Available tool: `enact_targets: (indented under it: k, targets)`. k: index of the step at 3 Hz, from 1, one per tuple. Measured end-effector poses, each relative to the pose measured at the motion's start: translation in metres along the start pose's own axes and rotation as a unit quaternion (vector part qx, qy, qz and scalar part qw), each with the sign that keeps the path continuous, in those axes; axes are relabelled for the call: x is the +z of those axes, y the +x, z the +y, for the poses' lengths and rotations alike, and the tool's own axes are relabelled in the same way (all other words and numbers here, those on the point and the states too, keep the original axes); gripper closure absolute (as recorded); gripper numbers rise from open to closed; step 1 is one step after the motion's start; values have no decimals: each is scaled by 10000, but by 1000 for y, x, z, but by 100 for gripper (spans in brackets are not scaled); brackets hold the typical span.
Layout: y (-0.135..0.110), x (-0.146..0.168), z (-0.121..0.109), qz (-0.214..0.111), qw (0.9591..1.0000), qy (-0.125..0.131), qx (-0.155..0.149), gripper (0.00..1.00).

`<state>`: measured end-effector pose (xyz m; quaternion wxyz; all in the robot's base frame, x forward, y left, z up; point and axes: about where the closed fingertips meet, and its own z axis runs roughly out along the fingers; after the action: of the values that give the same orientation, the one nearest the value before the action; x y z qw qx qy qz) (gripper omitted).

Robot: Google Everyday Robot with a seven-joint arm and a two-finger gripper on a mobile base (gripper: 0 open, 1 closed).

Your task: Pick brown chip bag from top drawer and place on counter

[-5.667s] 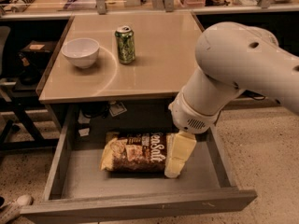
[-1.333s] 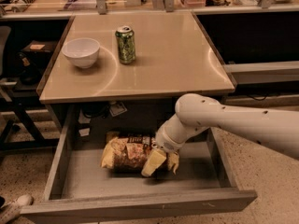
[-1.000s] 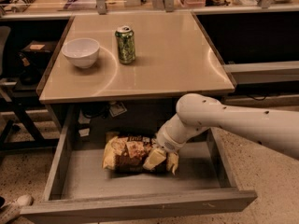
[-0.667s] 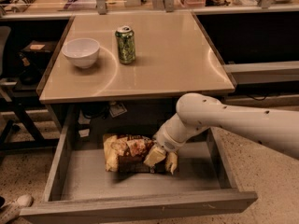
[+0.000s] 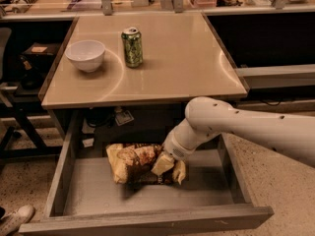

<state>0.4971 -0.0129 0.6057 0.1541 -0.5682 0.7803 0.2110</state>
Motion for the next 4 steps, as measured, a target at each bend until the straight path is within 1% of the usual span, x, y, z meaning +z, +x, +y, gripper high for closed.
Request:
enact_targets:
  k: [1, 2, 3, 4]
  targets:
    - [-8, -15, 5, -66, 9996, 291, -29, 100]
    - [-15, -39, 10, -138, 9981, 595, -60, 100]
    - [-14, -71, 15, -188, 9959, 885, 35, 100]
    - [-8, -108, 22, -170, 9924, 1208, 156, 100]
